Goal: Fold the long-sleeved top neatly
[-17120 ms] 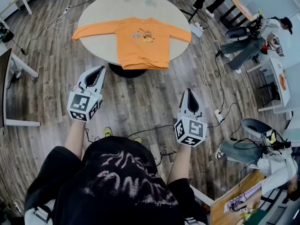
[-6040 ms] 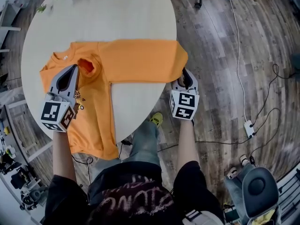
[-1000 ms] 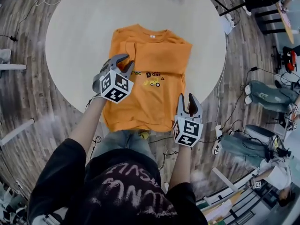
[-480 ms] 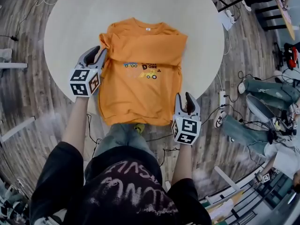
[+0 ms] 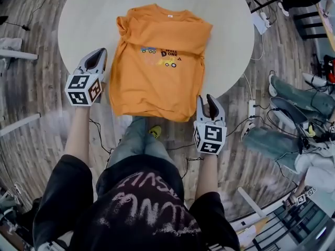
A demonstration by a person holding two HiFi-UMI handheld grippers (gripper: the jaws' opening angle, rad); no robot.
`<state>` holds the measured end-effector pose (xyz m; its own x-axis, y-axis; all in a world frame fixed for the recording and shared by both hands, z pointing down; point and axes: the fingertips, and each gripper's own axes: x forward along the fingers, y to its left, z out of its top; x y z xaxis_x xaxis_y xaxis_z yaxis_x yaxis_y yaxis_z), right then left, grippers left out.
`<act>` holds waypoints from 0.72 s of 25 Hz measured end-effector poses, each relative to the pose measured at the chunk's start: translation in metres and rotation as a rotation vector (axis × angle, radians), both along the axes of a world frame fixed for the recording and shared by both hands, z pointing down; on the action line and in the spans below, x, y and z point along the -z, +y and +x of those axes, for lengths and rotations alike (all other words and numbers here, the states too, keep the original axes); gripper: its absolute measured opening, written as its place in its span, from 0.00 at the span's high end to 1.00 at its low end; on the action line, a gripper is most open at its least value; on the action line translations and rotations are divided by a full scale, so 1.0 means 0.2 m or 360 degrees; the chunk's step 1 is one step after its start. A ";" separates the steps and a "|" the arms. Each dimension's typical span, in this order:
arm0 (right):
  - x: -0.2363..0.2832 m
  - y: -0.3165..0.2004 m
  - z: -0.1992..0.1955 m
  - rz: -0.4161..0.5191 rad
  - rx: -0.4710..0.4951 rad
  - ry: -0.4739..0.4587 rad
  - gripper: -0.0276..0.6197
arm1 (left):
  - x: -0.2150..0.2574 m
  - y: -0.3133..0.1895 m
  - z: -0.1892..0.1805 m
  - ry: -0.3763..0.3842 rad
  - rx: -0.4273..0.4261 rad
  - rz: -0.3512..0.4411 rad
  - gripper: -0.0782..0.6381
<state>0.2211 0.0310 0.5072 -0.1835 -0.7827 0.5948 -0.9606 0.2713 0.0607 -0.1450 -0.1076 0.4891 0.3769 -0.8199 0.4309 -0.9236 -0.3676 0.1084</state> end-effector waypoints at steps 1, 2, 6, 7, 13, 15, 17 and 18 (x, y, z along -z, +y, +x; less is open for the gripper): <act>0.00 0.03 0.00 0.0007 0.0018 -0.0005 0.80 | 0.02 0.06 0.00 -0.0007 -0.0006 0.0004 0.88; 0.01 0.06 0.00 0.0014 0.0034 -0.0011 0.83 | 0.03 0.11 0.01 -0.0016 -0.0016 0.0007 0.88; 0.04 0.17 -0.01 0.0064 0.0099 -0.0030 0.95 | 0.07 0.34 0.06 -0.0124 -0.0108 0.0021 0.88; 0.04 0.20 -0.01 0.0070 0.0126 -0.0031 0.95 | 0.07 0.41 0.08 -0.0175 -0.0150 0.0021 0.88; -0.01 0.38 -0.06 0.0051 0.0325 0.0071 0.95 | 0.03 0.76 0.25 -0.0568 -0.0521 0.0028 0.88; -0.03 0.43 -0.09 0.0042 0.0385 0.0123 0.95 | -0.02 0.85 0.29 -0.0650 -0.0612 0.0008 0.87; -0.07 0.48 -0.11 0.0034 0.0435 0.0182 0.95 | -0.07 0.93 0.31 -0.0745 -0.0692 -0.0011 0.87; -0.10 0.50 -0.12 0.0024 0.0458 0.0211 0.93 | -0.09 0.96 0.32 -0.0793 -0.0735 -0.0015 0.85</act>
